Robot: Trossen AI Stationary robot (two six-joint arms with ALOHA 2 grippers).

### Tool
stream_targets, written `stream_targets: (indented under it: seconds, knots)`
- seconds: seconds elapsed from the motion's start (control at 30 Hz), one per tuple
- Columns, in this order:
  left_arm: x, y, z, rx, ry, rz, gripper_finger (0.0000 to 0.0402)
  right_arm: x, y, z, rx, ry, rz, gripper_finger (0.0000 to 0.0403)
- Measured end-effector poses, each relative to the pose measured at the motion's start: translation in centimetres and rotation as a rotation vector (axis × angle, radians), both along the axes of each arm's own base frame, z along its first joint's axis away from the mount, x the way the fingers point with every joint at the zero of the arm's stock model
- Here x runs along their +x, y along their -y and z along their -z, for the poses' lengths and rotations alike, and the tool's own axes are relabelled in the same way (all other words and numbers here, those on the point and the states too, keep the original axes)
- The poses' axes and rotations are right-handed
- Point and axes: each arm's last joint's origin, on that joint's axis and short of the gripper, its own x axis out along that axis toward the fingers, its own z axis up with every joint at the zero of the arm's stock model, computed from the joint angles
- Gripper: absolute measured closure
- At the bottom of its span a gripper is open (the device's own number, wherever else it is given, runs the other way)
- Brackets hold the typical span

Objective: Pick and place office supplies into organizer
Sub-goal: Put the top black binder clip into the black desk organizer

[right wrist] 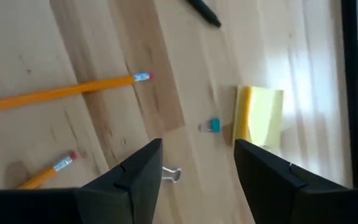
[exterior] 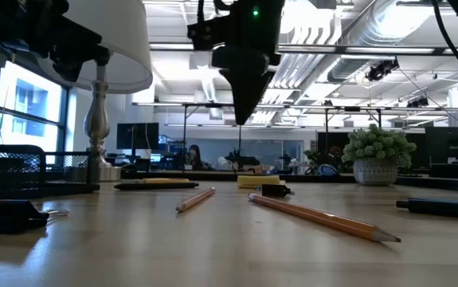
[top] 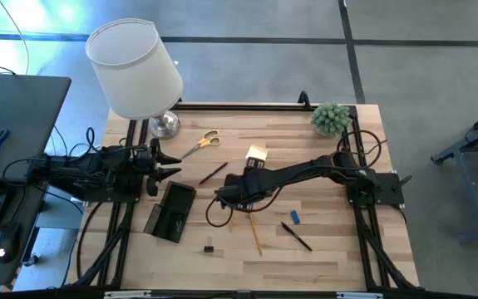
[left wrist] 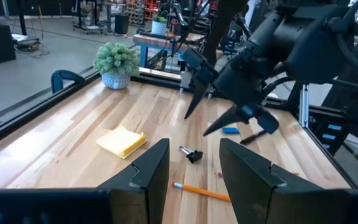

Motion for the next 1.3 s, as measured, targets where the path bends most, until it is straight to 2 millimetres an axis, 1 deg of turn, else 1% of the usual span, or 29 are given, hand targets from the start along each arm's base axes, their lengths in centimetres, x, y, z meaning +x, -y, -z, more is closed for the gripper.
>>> stream_targets:
  seconds: [0.1,0.33,0.43,0.5,0.63,0.77,0.87,0.93,1.0,1.1,1.23,1.3]
  knots:
    - [0.0,0.0,0.0,0.006,0.0,0.01,0.027,-0.2,-0.4,0.3,0.031,-0.005,-0.005,0.021]
    - [0.1,0.1,-0.5,0.022,0.047,0.05,0.027,-1.6,-1.6,3.3,0.047,-0.124,-0.06,0.021]
    - [0.1,0.1,-0.5,0.025,0.049,0.049,0.027,-2.2,-1.6,4.3,0.035,-0.191,-0.121,0.021]
    - [0.1,0.1,-0.5,0.039,0.046,0.041,0.027,-2.5,-1.7,4.9,0.046,-0.255,-0.197,0.021]
    - [0.1,0.1,-0.5,0.075,0.039,0.034,0.027,-2.5,-1.1,5.2,0.054,-0.356,-0.397,0.021]
    - [0.1,0.1,-0.5,0.113,0.03,0.032,0.027,-2.0,-0.5,5.2,0.021,-0.414,-0.621,0.0208]
    - [0.1,0.0,-0.5,0.12,0.026,0.028,0.027,-1.2,-0.3,5.2,0.009,-0.401,-0.759,0.0198]
    - [0.1,0.0,-0.4,0.119,0.019,0.028,0.027,-0.9,-0.2,5.3,0.044,-0.384,-0.836,0.0187]
    - [0.1,0.0,-0.3,0.108,0.011,0.028,0.027,-0.8,-0.3,5.3,0.074,-0.385,-0.896,0.0175]
    - [0.0,0.0,-0.1,0.089,-0.008,0.029,0.027,-0.9,-0.3,5.3,0.08,-0.405,-0.939,0.016]
    - [0.0,0.1,0.1,0.066,-0.029,0.028,0.027,-0.9,-0.2,5.3,0.071,-0.426,-0.996,0.0154]
    - [0.0,0.1,0.2,0.062,-0.036,0.028,0.027,-0.9,0.1,5.7,0.068,-0.43,-1.008,0.0153]
